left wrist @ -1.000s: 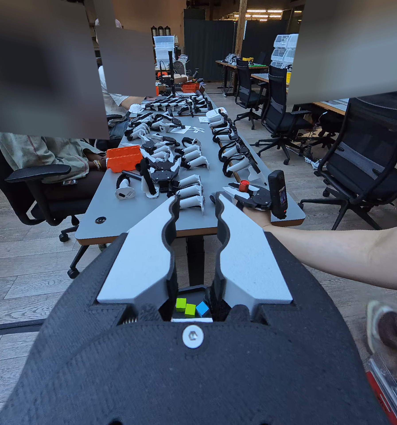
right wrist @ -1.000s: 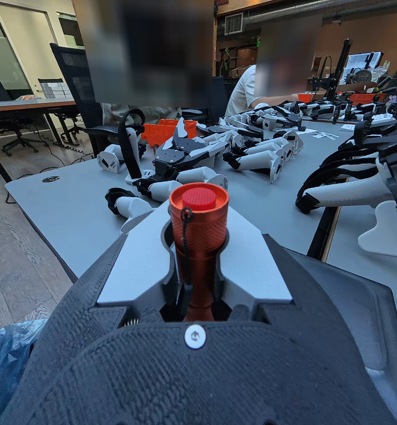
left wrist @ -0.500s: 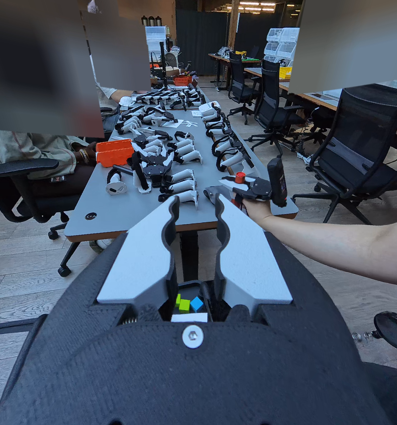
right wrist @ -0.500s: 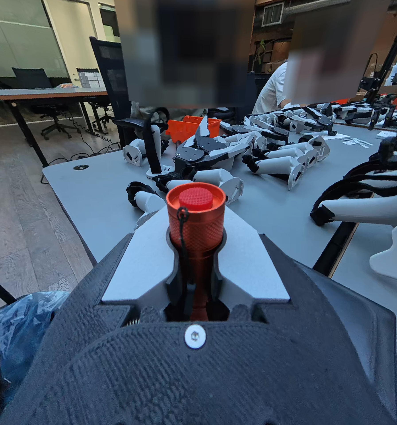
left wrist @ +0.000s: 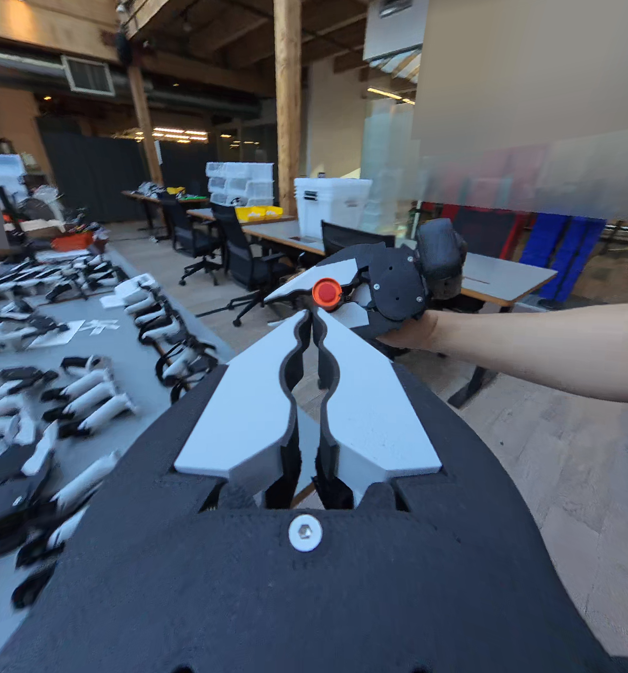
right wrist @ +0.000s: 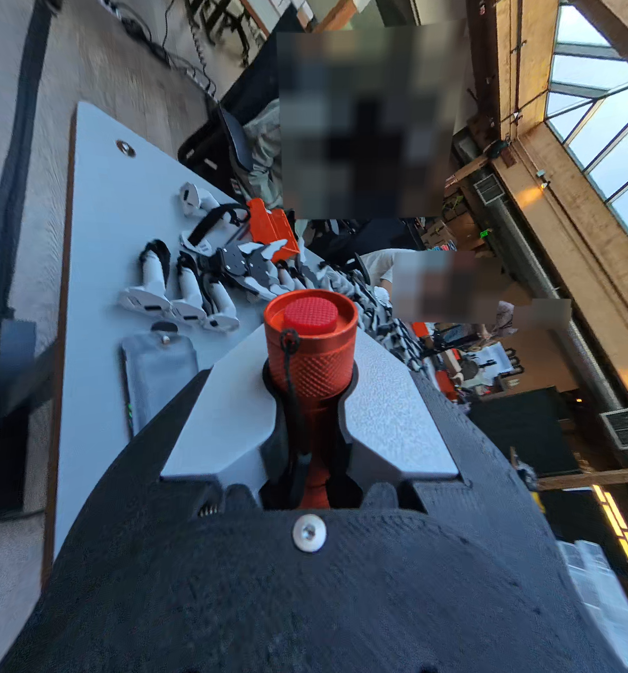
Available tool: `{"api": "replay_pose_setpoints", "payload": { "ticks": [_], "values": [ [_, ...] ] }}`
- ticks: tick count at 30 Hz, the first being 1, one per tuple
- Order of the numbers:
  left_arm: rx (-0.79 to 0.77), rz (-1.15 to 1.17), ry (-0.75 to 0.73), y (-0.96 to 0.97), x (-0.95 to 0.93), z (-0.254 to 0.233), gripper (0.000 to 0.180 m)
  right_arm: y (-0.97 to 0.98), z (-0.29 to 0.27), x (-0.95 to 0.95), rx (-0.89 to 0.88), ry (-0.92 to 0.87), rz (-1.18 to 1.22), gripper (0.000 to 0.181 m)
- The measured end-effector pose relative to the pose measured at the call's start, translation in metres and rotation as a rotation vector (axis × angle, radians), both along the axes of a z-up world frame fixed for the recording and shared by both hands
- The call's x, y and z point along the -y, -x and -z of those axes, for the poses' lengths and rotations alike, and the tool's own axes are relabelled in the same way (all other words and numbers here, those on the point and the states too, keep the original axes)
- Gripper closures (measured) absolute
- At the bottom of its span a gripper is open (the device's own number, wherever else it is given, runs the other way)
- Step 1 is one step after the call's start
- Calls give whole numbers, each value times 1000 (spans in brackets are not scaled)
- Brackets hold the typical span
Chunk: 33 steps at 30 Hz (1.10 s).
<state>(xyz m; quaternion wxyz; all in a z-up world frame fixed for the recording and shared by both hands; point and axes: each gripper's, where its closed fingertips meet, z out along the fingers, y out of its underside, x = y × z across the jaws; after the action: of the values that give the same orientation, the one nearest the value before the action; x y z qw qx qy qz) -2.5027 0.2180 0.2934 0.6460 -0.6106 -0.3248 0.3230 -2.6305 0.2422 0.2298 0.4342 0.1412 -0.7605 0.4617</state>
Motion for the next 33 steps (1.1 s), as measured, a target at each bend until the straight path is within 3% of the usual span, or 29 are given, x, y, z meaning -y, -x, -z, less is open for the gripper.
{"api": "replay_pose_setpoints", "payload": {
  "ticks": [8,15,33],
  "values": [
    [-31,378,-13,28,-162,-81,180,-23,-111,-129,-298,-423,230,162],
    [-63,490,-78,10,-208,-106,180,-40,-147,-172,-400,-581,349,161],
    [-77,463,-122,11,-209,-104,180,-49,-148,-170,-395,-597,390,161]
  ]
}}
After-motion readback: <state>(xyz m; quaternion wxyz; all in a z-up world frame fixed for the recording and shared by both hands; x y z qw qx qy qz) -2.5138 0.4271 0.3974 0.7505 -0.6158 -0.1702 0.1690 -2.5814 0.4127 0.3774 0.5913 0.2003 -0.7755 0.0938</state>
